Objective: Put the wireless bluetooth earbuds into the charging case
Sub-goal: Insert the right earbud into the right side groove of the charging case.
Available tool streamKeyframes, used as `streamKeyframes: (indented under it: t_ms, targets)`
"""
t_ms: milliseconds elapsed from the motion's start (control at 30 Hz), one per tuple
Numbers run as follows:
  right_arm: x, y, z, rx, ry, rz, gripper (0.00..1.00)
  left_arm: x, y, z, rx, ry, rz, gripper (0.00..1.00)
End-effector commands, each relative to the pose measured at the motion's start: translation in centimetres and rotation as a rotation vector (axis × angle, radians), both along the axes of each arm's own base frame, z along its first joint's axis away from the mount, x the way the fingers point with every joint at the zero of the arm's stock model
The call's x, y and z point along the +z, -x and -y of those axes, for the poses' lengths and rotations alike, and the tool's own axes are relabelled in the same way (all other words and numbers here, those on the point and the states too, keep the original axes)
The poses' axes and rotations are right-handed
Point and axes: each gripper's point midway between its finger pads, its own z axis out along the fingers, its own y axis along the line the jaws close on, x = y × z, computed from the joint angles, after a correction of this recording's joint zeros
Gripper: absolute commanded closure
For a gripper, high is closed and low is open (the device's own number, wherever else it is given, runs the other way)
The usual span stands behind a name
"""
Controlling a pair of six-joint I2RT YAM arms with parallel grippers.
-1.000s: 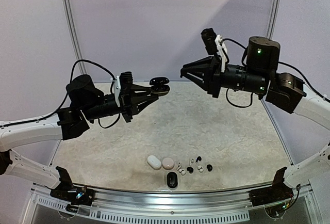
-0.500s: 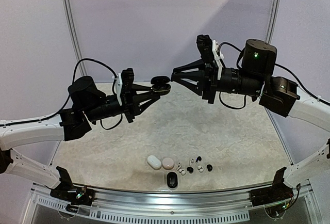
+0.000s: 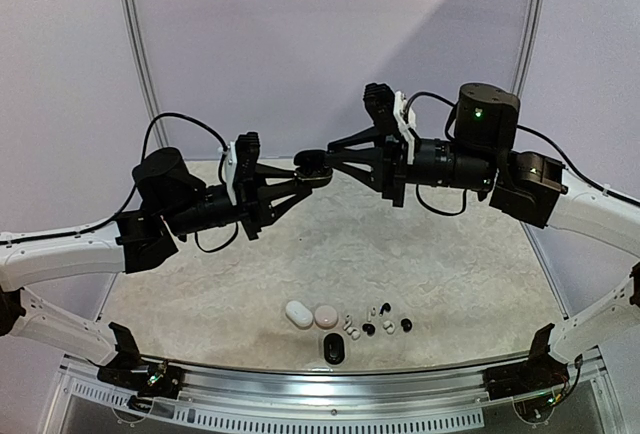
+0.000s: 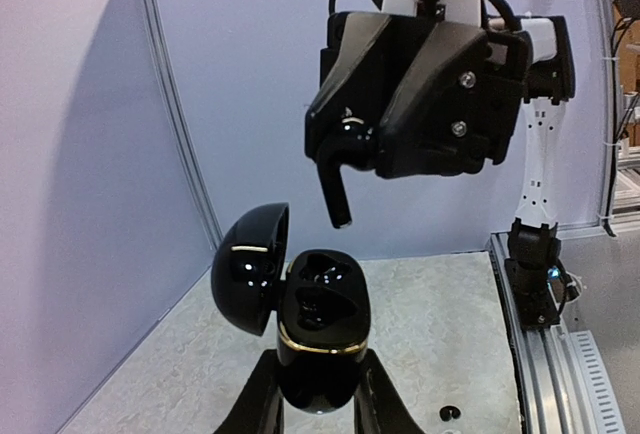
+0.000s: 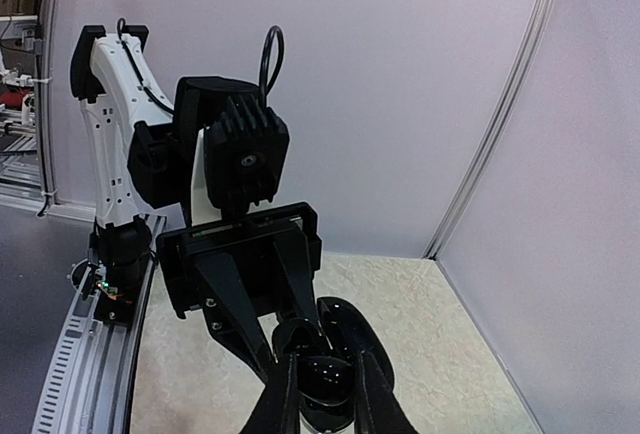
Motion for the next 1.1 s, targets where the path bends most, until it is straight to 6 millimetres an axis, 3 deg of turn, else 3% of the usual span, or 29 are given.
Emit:
streamKeyframes:
  t_ms: [0,367,767,867,1067]
  targets:
    - [-1.9,-0.6,-0.4,-0.027,0.048,-0.002,1.0,0.7,0.6,0.7,-0.032,0.009,-0.005,1.0]
    - [-3.1,-1.3,-0.1,-0.073,0.072,-0.016,1.0,1.0,0.6,0.7,-0.022,0.018,0.008,1.0]
    - [-2.9,-2.8,0.2,-0.159,0.068,0.01,1.0,1.0,0.8,0.8,-0.023,0.017,0.026,1.0]
    - [-2.0,-3.0,0.2,-0.171,0.035,0.021,1.0,1.0,0.8,0.9,-0.022,0.016,0.028,1.0]
    - [-2.9,-3.4,0.3,-0.19,0.059,0.023,1.0,1.1,0.8,0.9,-0.019,0.021,0.031,1.0]
